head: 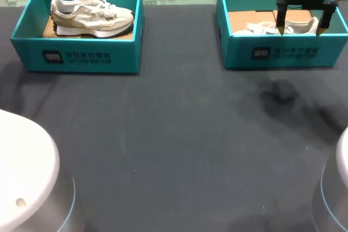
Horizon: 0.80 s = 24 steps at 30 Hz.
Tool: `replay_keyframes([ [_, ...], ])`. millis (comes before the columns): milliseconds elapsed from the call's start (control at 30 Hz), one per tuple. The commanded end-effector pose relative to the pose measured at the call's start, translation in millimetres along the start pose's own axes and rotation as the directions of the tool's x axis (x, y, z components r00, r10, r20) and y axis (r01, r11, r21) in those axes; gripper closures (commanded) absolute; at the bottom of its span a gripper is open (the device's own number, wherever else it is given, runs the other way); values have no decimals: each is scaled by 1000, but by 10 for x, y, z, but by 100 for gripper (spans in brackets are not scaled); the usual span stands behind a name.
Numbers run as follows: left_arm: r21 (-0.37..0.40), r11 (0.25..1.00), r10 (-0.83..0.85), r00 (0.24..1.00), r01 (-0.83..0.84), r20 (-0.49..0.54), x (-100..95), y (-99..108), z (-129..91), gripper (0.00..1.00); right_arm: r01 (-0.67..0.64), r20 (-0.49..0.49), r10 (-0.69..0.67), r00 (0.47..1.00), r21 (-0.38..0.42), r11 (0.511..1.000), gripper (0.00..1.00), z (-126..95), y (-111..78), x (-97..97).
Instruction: Take the shoe out of the shoebox, open the shoe tongue, remove and reinsert the insole, then place the shoe into the shoebox
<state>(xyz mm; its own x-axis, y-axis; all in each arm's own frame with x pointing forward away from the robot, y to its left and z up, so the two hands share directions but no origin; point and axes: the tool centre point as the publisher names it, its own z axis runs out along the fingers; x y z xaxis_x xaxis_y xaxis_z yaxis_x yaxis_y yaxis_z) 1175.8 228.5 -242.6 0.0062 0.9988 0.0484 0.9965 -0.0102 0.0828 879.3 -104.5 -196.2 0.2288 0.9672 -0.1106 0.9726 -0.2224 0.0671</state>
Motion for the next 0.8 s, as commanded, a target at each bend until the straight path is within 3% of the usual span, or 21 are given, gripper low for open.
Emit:
replay_keyframes([
  [33,49,999,13,1000,-12,-9,-34,315,196,0,-1,0,1,1000,-1,1000,0,4,-5,-1],
  [500,92,995,35,999,-32,-26,36,284,530,0,-1,0,1,1000,-1,1000,0,4,-5,-1],
  [800,114,993,25,999,-21,-38,-17,260,777,0,-1,0,1,1000,-1,1000,0,4,-5,-1],
])
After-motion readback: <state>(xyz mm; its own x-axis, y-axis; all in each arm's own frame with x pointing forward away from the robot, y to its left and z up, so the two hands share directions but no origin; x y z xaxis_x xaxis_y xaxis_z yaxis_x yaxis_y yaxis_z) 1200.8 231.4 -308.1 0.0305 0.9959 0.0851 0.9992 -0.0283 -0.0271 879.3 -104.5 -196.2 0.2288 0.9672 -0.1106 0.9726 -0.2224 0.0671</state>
